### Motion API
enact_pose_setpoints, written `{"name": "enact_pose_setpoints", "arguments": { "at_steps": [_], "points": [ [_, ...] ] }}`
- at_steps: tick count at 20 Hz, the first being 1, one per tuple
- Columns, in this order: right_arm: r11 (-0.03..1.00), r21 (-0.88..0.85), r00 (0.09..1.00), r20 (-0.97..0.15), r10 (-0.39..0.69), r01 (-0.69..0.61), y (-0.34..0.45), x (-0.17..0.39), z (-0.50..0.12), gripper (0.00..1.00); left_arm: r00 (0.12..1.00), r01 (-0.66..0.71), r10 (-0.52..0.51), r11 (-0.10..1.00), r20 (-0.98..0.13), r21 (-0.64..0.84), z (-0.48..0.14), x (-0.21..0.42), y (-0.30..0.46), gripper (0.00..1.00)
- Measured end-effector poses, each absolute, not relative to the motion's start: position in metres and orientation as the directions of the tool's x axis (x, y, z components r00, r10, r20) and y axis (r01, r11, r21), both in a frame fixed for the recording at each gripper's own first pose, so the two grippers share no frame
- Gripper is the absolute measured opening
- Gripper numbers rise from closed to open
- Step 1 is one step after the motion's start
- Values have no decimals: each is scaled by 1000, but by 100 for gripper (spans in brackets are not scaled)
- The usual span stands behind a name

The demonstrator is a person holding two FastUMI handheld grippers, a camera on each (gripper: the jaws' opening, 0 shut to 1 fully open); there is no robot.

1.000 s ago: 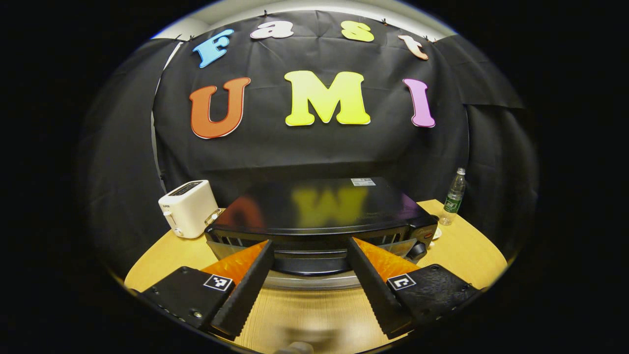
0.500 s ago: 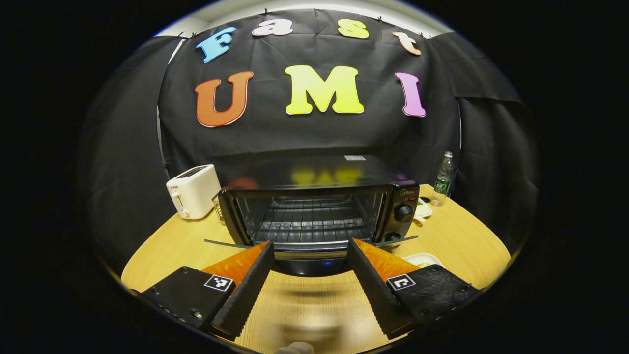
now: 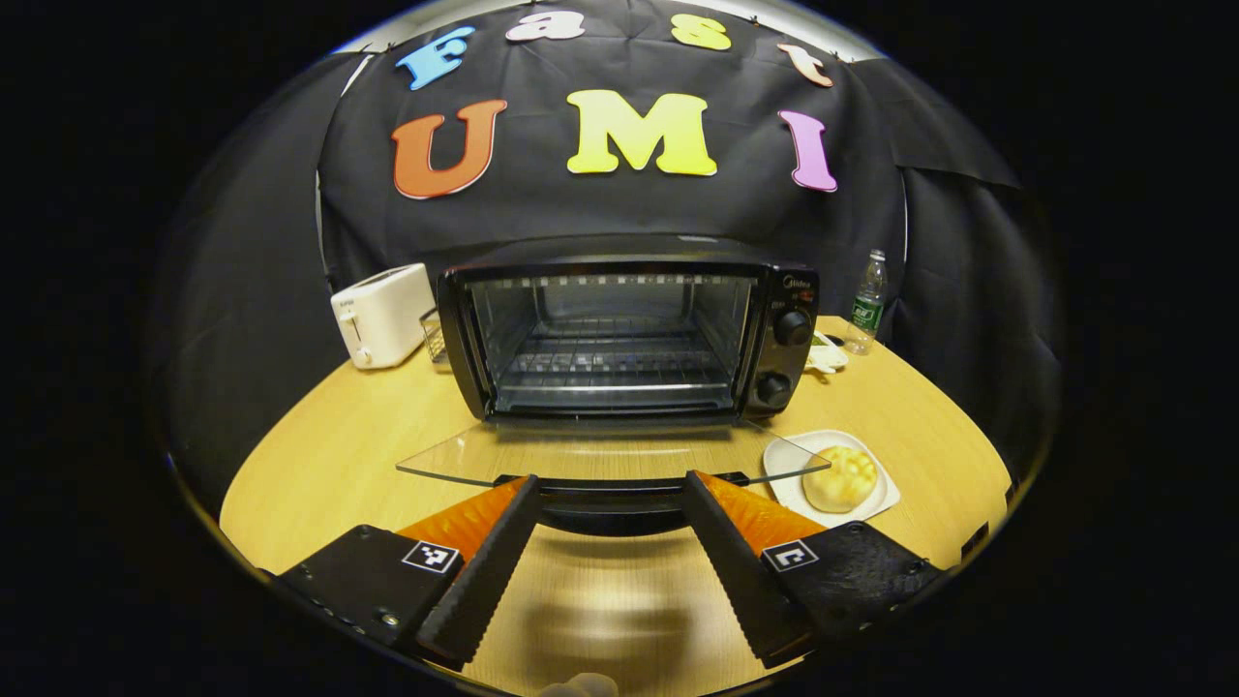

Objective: Open the electric oven with the left hand, put the food in, and close the electric oven.

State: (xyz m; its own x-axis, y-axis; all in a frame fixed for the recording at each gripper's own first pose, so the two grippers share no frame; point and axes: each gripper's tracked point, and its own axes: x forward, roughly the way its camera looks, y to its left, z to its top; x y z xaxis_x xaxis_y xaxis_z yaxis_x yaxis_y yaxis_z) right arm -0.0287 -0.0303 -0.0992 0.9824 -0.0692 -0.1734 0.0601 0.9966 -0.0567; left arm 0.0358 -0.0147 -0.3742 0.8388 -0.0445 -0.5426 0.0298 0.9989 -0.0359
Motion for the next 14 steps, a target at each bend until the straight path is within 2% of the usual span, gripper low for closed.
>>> {"name": "enact_pose_setpoints", "arguments": {
  "at_steps": [9, 14],
  "points": [
    [996, -62, 975, -209, -82, 70, -30, -39, -118, 97, 773, 29, -54, 998, -632, -50, -422, 20, -18, 96],
    [996, -52, 970, -231, -80, 70, -28, -37, -130, 99, 781, 38, -54, 999, -622, -39, -421, 20, -18, 96]
  ]
}}
